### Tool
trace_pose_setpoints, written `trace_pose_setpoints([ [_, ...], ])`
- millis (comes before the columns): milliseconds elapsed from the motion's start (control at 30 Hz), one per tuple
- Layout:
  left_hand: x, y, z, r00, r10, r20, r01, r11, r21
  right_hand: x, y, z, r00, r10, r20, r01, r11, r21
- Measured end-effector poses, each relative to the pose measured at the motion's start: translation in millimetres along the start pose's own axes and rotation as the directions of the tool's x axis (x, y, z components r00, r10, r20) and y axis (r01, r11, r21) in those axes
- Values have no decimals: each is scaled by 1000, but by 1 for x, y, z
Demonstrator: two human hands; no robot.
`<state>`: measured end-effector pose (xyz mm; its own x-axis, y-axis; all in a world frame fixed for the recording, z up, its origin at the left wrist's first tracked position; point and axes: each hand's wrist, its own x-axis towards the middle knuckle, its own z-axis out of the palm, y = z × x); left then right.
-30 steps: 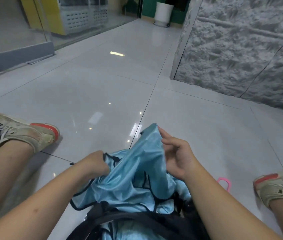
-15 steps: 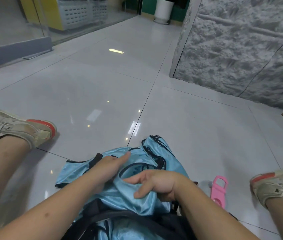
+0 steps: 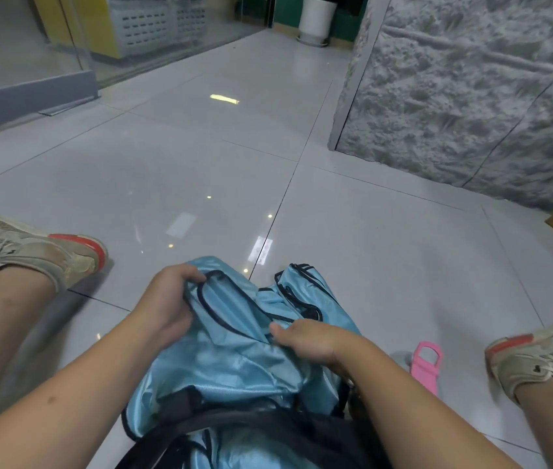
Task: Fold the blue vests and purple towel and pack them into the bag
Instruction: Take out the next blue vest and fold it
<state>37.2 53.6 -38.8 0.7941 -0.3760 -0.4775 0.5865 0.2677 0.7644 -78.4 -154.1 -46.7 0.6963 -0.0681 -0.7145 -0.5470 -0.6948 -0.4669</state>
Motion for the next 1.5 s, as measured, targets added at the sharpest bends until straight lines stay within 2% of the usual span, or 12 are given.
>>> trace_pose_setpoints([
  [133, 1, 16, 2, 980, 193, -43, -193, 981, 13, 16, 5, 0, 968, 70, -239, -97, 990, -103],
  [367, -4, 39, 2, 915, 395, -76, -389, 918, 80, 13, 15, 14, 950, 164, -268, -231, 942, -245],
  [533, -1, 40, -4, 838, 538, -93, -482, 809, 335, 18, 19, 20, 946, 185, -266, -266, 912, -313],
  [600, 0, 41, -8, 815, 566, -120, -462, 761, 455, 18, 19, 19, 940, 195, -278, -283, 903, -323],
  [667, -1, 43, -7, 824, 545, -154, -443, 790, 425, 16, 20, 19, 929, 214, -303, -315, 886, -341],
  [800, -1, 42, -2, 929, 361, -84, -337, 917, 215, 12, 23, 20, 902, 264, -341, -387, 845, -369],
  [1033, -13, 36, 7, 987, 127, 96, -137, 984, 114, 11, 29, 23, 860, 305, -409, -454, 824, -341],
  [1167, -9, 34, 6, 997, 10, 71, -15, 997, 70, 15, 30, 21, 885, 283, -371, -407, 856, -319],
  [1267, -3, 31, 4, 994, 113, -11, -109, 976, 188, 17, 28, 12, 904, 269, -332, -342, 921, -186],
  [1367, 1, 30, 3, 988, 143, -53, -120, 946, 301, 18, 25, 3, 907, 287, -309, -239, 953, 185],
  [1433, 4, 31, -1, 985, 132, -113, -86, 934, 346, 15, 21, -2, 912, 336, -236, -148, 806, 573],
  [1500, 8, 31, -6, 981, 115, -156, -46, 920, 389, 11, 19, -9, 941, 288, -178, -28, 590, 807],
])
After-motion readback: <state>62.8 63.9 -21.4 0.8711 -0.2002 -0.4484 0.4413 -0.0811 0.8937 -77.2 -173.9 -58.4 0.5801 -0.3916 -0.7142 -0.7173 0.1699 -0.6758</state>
